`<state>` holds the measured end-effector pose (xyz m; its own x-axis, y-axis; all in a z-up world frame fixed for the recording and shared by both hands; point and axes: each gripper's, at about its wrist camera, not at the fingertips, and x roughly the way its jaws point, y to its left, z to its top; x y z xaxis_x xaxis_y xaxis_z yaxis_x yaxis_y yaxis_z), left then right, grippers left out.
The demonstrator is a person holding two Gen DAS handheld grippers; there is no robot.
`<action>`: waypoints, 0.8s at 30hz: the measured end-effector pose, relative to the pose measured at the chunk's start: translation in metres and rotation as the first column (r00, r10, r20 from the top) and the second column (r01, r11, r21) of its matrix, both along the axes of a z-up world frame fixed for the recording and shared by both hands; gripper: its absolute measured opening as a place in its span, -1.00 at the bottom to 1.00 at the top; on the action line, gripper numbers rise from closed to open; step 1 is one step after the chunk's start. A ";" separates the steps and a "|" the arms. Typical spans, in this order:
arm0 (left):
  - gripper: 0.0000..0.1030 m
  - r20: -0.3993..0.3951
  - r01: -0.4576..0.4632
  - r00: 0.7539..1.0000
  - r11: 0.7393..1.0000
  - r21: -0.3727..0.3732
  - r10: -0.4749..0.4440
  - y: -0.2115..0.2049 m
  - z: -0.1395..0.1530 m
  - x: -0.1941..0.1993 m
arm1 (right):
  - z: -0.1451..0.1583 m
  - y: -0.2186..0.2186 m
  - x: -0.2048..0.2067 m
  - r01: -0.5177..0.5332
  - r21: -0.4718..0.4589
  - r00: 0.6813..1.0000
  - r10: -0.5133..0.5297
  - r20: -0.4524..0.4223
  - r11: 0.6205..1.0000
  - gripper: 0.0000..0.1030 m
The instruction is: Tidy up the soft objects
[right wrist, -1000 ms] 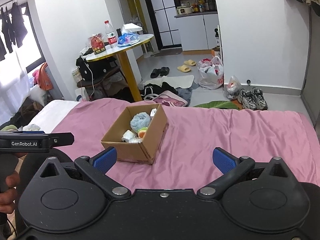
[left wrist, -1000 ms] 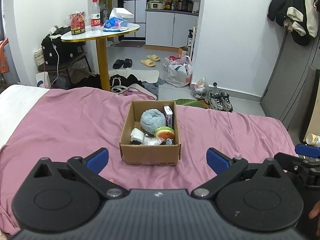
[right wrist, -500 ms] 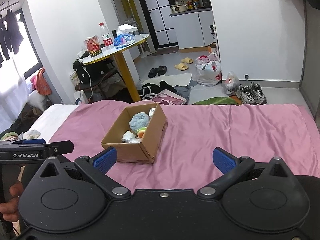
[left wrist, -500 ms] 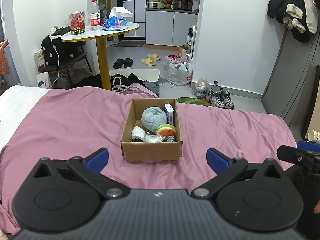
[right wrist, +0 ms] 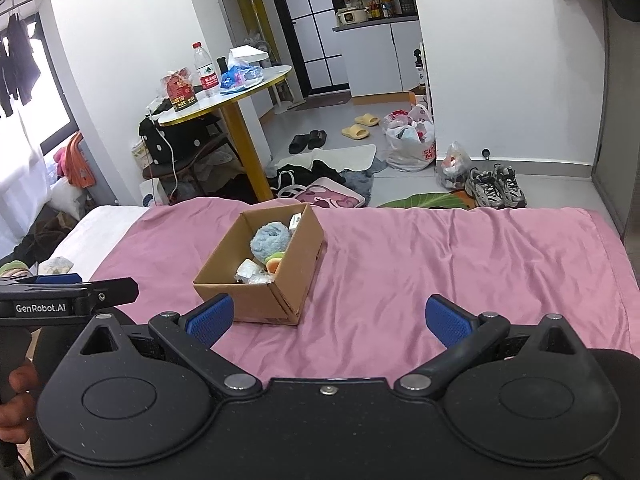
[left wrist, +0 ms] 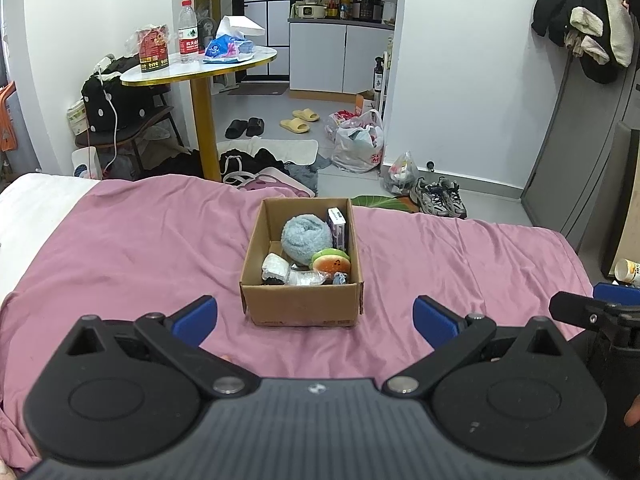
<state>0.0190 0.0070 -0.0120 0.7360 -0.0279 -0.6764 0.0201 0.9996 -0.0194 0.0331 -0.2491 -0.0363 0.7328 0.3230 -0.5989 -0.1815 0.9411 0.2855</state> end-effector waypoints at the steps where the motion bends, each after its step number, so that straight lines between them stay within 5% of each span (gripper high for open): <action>1: 1.00 0.000 0.001 1.000 1.000 0.001 -0.001 0.000 0.000 0.000 | 0.000 0.000 0.000 -0.001 0.000 1.000 0.001 0.000 1.000 1.00; 24: 1.00 0.001 -0.007 1.000 1.000 0.004 0.007 0.004 0.001 -0.003 | 0.003 0.000 -0.002 0.004 -0.013 1.000 -0.004 0.006 1.000 1.00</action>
<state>0.0156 0.0107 -0.0106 0.7371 -0.0205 -0.6754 0.0135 0.9998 -0.0157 0.0314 -0.2489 -0.0336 0.7373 0.3125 -0.5989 -0.1794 0.9453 0.2723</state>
